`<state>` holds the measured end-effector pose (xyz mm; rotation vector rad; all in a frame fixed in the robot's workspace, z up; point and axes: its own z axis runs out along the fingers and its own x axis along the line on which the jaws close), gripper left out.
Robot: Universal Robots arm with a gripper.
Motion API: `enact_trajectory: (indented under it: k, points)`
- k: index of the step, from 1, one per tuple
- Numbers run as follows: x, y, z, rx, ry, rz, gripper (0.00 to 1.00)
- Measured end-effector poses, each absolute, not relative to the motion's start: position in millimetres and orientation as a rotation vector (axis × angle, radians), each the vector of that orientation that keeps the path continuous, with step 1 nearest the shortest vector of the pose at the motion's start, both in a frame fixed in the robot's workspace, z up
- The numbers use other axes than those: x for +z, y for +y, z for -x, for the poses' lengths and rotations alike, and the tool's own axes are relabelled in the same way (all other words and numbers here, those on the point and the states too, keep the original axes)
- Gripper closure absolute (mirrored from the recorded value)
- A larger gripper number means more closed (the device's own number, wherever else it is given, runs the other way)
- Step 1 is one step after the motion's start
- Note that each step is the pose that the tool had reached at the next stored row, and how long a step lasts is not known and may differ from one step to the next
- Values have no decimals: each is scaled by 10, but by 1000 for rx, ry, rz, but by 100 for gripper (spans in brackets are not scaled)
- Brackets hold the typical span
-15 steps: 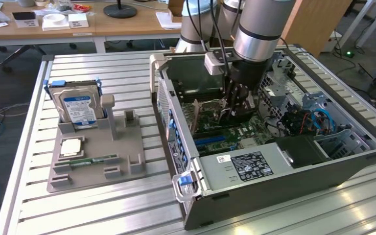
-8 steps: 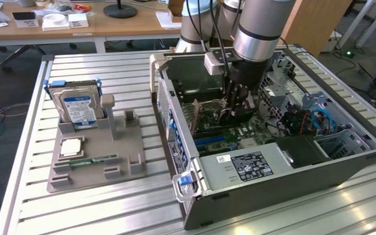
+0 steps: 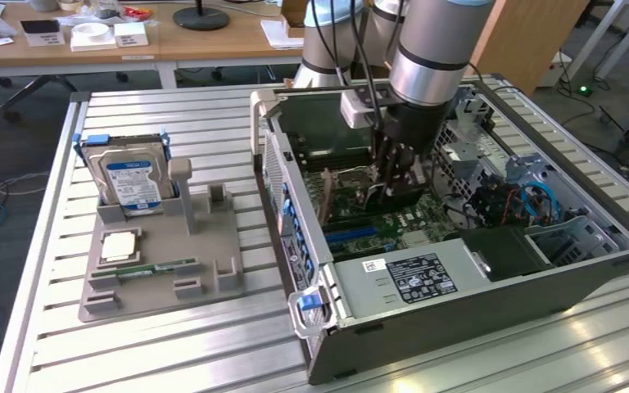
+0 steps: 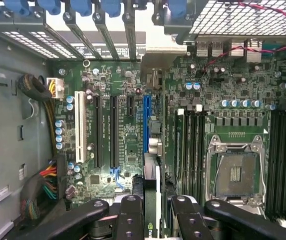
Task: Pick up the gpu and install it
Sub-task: 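Insert the gpu into the slot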
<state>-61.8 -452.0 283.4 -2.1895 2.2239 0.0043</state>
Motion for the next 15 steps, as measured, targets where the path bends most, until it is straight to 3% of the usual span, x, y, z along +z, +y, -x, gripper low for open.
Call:
enact_trajectory:
  k: [15]
  points:
    - [2781,-4528,641,4,2224,2189,74]
